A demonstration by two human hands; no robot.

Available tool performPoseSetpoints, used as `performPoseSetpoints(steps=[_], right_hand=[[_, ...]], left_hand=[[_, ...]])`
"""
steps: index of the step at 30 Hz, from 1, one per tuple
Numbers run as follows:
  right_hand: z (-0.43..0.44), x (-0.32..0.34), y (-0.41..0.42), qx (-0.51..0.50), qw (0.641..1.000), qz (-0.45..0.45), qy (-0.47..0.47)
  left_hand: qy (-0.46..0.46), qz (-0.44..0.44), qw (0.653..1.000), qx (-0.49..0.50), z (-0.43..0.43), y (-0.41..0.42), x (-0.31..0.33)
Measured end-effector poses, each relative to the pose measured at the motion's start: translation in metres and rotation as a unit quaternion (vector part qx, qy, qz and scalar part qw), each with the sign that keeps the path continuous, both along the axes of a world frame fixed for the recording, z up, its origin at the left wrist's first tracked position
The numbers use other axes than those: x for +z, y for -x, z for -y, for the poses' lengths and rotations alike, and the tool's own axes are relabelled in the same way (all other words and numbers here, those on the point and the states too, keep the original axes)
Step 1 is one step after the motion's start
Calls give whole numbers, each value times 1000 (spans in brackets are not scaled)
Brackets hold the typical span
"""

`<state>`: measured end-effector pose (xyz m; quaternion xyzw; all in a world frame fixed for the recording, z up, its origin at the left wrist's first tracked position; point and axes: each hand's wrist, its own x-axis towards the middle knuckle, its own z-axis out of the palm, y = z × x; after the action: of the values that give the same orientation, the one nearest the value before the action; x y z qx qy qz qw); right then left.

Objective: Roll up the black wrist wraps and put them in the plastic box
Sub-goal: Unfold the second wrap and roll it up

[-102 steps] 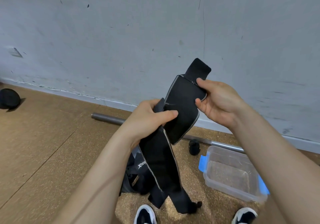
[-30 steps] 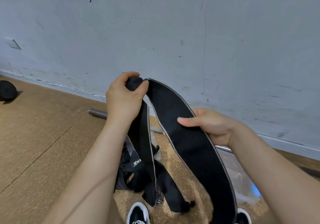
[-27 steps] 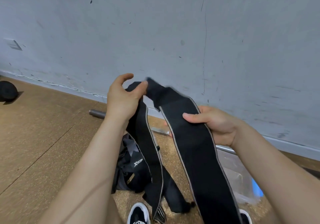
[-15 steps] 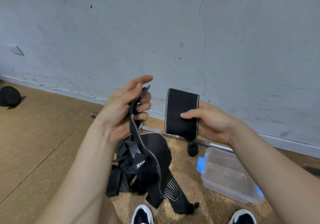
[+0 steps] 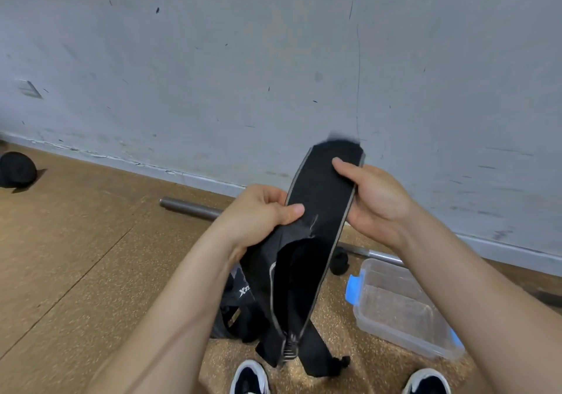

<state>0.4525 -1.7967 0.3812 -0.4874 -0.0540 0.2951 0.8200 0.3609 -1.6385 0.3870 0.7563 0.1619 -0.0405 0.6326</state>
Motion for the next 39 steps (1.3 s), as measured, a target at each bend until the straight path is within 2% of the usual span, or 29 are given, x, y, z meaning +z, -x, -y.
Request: performPoseSetpoints(steps=[4, 6, 10, 15, 19, 22, 27, 34, 39], right_hand=[[1, -1, -5, -65, 993, 53, 81], [0, -2, -8, -101, 985, 63, 126], [5, -3, -16, -133, 983, 18, 126], [3, -3, -10, -34, 996, -8, 85], [0, -1, 0, 37, 995, 49, 84], [-2, -2, 4, 51, 991, 77, 98], [1, -3, 4, 70, 988, 79, 108], [4, 0, 2, 61, 990, 68, 104], [8, 4, 1, 68, 993, 49, 79]], left_hand=[[-62, -23, 997, -37, -4, 6, 0], [-38, 2, 999, -9, -9, 8, 3], [26, 77, 996, 48, -22, 12, 11], [93, 117, 988, 47, 1, 9, 8], [119, 205, 965, 116, 24, -1, 4], [103, 231, 955, 152, 23, -5, 1], [52, 210, 968, 126, 21, -10, -2], [-10, 86, 995, -45, 0, 2, 7], [-54, 49, 994, -81, -6, 9, 7]])
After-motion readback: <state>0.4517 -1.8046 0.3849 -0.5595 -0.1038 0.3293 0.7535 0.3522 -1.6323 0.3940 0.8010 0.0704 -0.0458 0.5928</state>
